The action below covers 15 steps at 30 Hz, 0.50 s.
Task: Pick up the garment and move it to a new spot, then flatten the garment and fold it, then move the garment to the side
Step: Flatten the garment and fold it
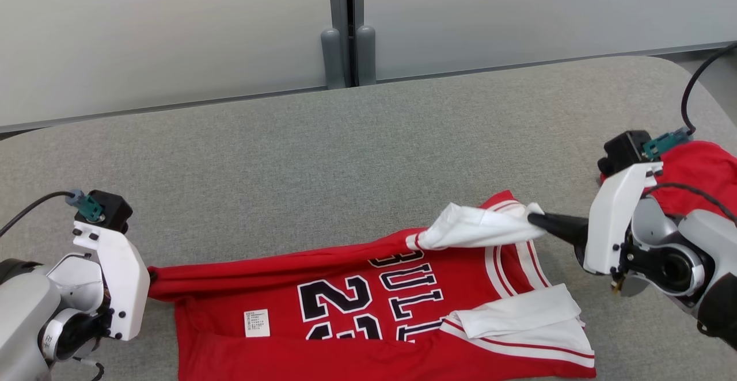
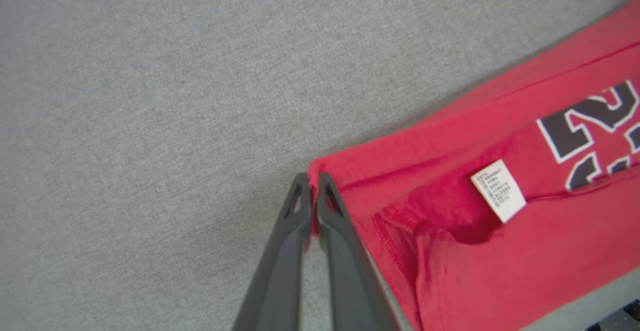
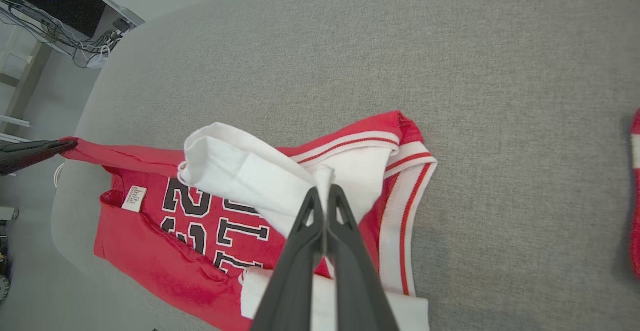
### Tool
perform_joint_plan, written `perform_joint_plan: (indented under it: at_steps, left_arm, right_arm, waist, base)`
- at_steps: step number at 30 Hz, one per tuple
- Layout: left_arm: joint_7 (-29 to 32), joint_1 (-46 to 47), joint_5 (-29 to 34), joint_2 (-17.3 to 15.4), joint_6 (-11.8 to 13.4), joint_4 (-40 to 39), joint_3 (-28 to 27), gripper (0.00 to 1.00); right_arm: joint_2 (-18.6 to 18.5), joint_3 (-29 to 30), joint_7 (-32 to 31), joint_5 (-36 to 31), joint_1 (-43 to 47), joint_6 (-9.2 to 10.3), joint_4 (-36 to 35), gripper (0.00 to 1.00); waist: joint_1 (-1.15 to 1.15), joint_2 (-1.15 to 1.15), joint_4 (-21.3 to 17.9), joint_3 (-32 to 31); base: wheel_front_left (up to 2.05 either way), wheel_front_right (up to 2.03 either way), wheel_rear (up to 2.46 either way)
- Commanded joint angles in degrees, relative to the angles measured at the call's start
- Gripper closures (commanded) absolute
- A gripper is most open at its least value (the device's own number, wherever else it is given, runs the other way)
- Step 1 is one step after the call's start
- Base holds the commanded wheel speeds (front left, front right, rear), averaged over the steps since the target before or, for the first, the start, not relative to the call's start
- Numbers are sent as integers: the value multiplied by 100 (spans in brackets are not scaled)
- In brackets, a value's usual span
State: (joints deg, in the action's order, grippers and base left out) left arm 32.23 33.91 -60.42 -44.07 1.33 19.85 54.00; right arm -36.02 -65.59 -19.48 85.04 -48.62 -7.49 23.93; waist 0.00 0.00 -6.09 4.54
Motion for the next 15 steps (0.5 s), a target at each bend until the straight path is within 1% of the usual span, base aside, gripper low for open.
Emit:
perform_joint_plan:
  at_steps: [1,7,15]
  left_arm:
    - [33,105,39,-10,-16,6,1,100]
    - [341,170,-66,30,-112,55,98,100]
    - [506,156,-80,4,-192,73,193,100]
  right_arm:
    - [-60,-19,-63,69,111,-2,-40,100]
    - [-277,-69,-232,210,303,-1,-334,100]
    - [-557,-67,-368,365,508,-2,-793,100]
  waist:
    - [0,0,14,4]
    - [0,0,39,-3]
    - [0,0,13,-31]
  base:
    - [0,0,0]
    - [0,0,0]
    - [0,0,0]
